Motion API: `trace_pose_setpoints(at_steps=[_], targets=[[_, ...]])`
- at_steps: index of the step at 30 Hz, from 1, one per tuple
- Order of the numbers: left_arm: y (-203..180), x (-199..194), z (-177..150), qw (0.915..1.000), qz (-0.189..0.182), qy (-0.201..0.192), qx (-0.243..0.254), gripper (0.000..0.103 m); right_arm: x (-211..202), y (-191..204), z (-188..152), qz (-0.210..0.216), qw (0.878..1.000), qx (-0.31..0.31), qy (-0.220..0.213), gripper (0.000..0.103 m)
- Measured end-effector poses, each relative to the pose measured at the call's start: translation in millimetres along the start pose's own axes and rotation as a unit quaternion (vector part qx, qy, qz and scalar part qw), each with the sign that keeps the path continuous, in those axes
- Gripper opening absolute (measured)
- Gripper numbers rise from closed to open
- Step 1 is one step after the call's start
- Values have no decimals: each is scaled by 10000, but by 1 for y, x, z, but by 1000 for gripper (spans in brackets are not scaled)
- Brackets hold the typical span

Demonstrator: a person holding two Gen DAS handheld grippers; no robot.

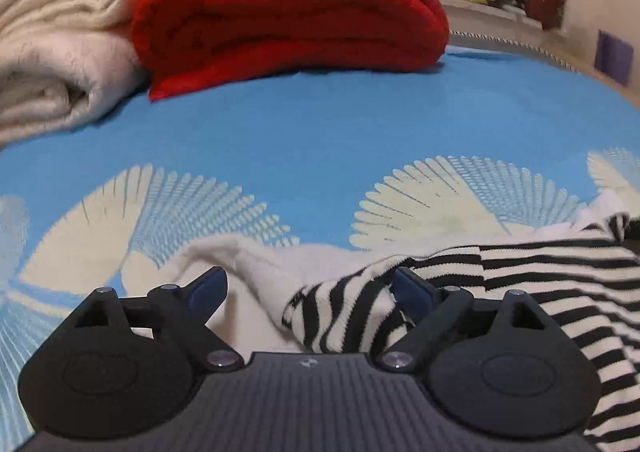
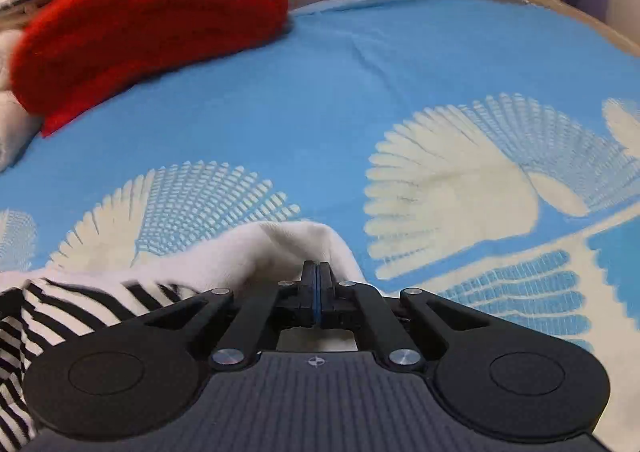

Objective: Fold small clothes

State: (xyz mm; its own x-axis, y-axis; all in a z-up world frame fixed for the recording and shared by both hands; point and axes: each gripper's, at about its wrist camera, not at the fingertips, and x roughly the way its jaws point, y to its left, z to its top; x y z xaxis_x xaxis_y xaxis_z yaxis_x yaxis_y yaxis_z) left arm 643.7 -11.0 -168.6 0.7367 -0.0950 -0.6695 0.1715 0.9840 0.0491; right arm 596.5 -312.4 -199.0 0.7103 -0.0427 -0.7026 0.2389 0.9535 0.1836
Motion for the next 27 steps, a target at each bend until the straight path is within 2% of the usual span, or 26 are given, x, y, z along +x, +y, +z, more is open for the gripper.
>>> trace_pose_setpoints(at_steps=[1,3,5,7,8,9,10,11,12,13,14,15,16,18,20,22,24,27], targets=[[4,-9,1,9999,-94,-8,-93,93,-5,0,-1,24,9999,-93,-58,1],[10,-39,1,9992,-303,-225,-136,94,-27,-9,-2,273,9996,88,-60,6],[12,-80,-7,9970,-611,-470,14,98,-68,-16,-8,738,9966,-7,-366,14],[4,-108,-19,9947,-878,-447,306,102,-111,-11,-18,1300,9892,-444,-519,28],[-3,-119,-30,9927,-1010,-408,509,102,-130,-4,-27,1613,9833,-703,-467,33],[-9,-126,-41,9906,-1109,-365,707,102,-144,2,-37,1849,9775,-938,-377,43],[-16,-129,-53,9885,-1150,-290,935,102,-156,9,-50,2012,9724,-1151,-255,53],[-28,-126,-69,9860,-1016,-133,1313,103,-162,17,-65,2092,9686,-1337,-104,55],[-37,-118,-83,9838,-770,8,1617,103,-162,24,-79,2068,9661,-1542,80,56],[-45,-108,-98,9808,-506,76,1881,103,-157,34,-97,1863,9647,-1834,326,56],[-46,-108,-107,9810,-399,-136,1892,103,-147,44,-115,1501,9637,-2134,571,57],[-46,-116,-109,9825,-306,-281,1816,103,-140,47,-132,1219,9629,-2336,585,58],[-48,-126,-106,9825,-207,-257,1832,103,-145,50,-145,1103,9603,-2555,183,58],[-42,-165,-102,9835,-219,-528,1718,103,-166,56,-147,817,9587,-2716,194,58],[-27,-219,-108,9869,-337,-743,1391,103,-204,43,-138,1087,9668,-2309,117,61],[-14,-269,-125,9893,-440,-788,1143,103,-256,29,-141,1268,9742,-1865,-62,71],[-6,-315,-150,9923,-349,-758,914,103,-312,17,-160,1375,9763,-1641,-306,73],[-2,-378,-198,9939,-116,-805,743,103,-381,14,-205,1138,9793,-1553,-624,75]])
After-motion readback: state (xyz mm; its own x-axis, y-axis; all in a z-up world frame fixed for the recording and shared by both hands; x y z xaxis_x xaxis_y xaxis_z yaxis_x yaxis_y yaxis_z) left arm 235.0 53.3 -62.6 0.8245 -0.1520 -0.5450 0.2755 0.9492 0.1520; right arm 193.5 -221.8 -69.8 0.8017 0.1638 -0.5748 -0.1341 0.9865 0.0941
